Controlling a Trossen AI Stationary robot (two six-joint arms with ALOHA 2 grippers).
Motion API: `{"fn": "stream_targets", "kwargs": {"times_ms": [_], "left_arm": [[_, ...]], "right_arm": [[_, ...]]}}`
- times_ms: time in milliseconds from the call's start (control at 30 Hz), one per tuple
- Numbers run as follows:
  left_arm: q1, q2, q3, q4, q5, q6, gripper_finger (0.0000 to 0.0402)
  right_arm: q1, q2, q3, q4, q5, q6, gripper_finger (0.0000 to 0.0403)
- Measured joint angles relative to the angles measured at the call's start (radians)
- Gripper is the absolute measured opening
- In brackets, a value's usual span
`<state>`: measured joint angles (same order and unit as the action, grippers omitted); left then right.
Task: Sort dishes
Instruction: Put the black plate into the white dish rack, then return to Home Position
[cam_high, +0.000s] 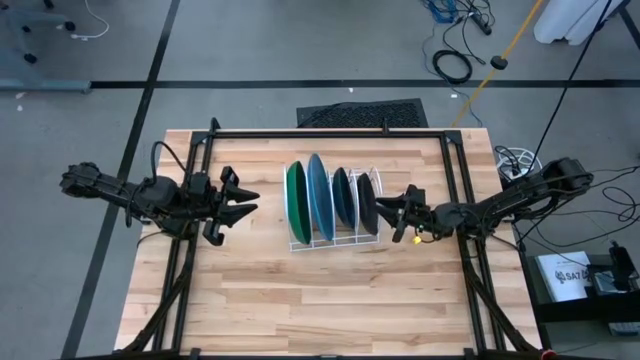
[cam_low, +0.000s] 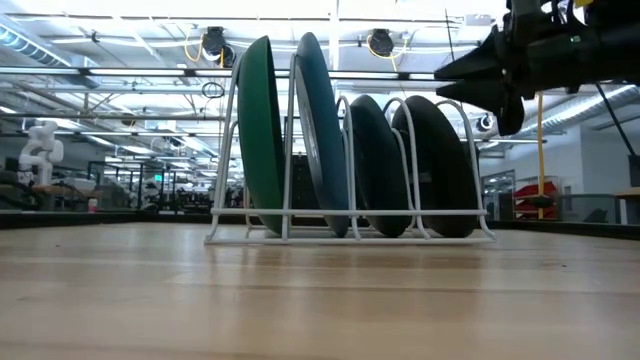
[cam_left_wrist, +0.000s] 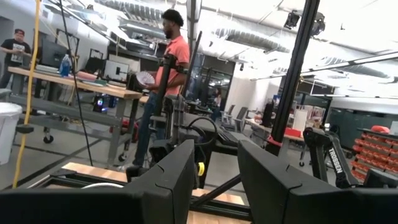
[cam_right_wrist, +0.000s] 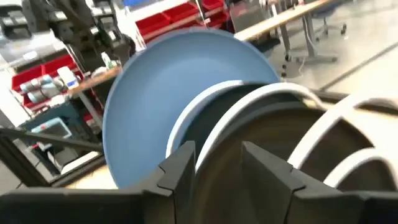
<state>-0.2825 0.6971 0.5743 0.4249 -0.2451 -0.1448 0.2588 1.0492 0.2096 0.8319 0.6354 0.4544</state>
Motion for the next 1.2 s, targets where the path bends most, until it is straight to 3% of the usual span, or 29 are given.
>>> {"fn": "stream_targets", "kwargs": {"times_ms": [233, 433, 633, 867, 1000, 1200], "left_arm": [[0.0, 0.001, 0.0, -0.007, -0.013, -0.002, 0.0135], [0.0, 0.0, 0.0, -0.096, -0.096, -0.032, 0.0135], [-0.001, -0.067, 0.0, -0.2, -0.079, 0.023, 0.0129], [-0.001, -0.219, 0.0, -0.417, -0.113, 0.057, 0.0064], [-0.001, -0.299, 0.0, -0.564, -0.131, 0.054, 0.001], [-0.001, -0.38, -0.024, -0.65, -0.157, 0.074, 0.0006]], "right_arm": [[0.01, 0.0, 0.0, 0.143, -0.015, -0.131, 0.0119], [0.04, -0.001, 0.001, 0.226, -0.128, -0.25, 0.0119], [0.099, -0.011, 0.001, 0.26, -0.188, -0.382, 0.0109], [0.165, -0.021, 0.001, 0.257, -0.196, -0.532, 0.0013], [0.191, -0.039, 0.001, 0.248, -0.171, -0.583, 0.0007], [0.224, -0.076, 0.0, 0.158, -0.113, -0.601, 0.0001]]}}
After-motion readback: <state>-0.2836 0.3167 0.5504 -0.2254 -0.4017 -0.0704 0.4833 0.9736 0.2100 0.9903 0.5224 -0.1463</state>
